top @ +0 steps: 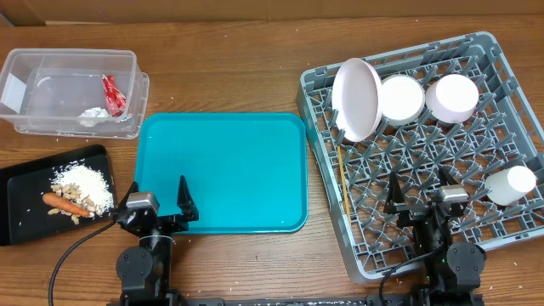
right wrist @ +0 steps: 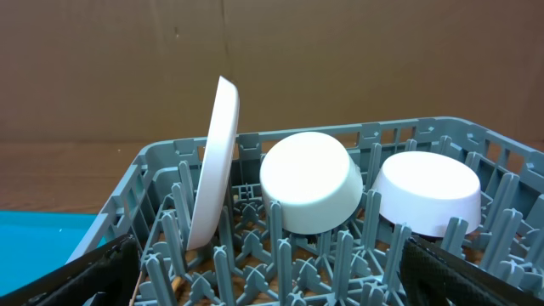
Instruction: Sort waste into correct bins and load items into the dishwasher
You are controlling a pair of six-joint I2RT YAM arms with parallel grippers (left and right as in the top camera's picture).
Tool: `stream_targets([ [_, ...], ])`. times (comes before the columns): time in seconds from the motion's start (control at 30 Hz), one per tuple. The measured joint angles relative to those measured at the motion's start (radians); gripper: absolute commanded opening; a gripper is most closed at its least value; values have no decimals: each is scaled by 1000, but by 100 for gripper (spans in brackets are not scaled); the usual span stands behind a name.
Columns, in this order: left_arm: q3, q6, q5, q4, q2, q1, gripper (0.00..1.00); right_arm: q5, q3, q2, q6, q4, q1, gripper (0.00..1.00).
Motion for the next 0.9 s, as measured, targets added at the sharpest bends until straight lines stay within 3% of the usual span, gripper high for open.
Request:
stream_targets([
  [0.9,0,0,10,3,-1,0,100,0,0,0,0,0,0,100],
])
